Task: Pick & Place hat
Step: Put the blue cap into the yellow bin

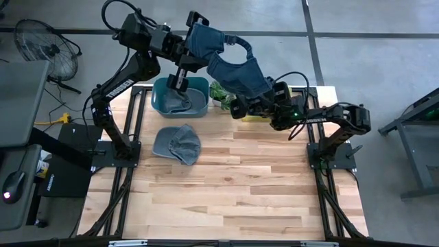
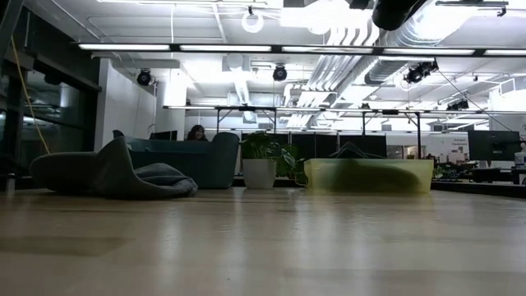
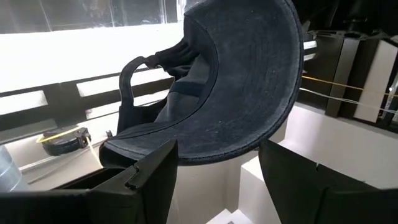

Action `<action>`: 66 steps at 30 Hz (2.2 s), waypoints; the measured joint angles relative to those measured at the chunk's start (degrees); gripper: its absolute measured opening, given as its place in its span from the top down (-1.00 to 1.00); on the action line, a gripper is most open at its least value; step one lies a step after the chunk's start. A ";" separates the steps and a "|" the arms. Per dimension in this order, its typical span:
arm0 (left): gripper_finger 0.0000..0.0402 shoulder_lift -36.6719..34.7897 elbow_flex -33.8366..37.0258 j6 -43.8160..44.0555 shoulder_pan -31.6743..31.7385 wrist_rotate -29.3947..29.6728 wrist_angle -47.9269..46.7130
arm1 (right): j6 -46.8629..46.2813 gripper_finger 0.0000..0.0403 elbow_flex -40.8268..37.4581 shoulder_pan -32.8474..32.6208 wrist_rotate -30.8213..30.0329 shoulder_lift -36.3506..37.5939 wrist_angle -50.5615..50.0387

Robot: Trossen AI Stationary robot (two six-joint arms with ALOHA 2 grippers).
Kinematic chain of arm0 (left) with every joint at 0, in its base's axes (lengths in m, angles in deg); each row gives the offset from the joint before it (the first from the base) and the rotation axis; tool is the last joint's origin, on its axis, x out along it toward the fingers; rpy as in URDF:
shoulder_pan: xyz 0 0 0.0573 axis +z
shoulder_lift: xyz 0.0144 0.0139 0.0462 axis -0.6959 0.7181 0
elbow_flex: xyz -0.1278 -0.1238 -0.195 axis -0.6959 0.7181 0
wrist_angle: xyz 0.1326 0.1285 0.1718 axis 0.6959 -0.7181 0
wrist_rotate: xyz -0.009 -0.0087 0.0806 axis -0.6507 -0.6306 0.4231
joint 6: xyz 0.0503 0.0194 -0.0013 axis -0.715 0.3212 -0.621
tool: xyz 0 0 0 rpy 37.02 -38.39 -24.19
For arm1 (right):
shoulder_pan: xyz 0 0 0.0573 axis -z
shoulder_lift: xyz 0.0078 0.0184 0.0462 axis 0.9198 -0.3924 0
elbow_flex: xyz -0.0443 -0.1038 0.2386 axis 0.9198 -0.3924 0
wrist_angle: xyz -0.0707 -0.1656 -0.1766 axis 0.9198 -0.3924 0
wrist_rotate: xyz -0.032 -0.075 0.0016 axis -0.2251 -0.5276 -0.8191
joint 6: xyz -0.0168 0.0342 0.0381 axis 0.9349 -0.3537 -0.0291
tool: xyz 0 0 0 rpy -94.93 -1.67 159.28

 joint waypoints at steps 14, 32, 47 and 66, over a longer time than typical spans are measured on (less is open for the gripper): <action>0.98 0.00 -0.01 1.51 -0.04 -4.34 -0.67 | -5.93 -0.08 0.00 -3.28 0.12 0.00 0.08; 0.98 0.00 0.00 1.67 -0.06 -8.68 -0.88 | -6.60 -0.08 0.00 -8.16 2.36 0.00 -0.66; 0.98 0.00 0.00 1.64 -0.99 -8.84 -0.83 | -3.42 -0.08 0.00 -8.00 0.84 0.00 -0.99; 0.98 0.02 0.00 1.52 -4.40 -8.76 -0.84 | -1.26 -0.08 0.00 -6.48 -0.70 0.00 -3.37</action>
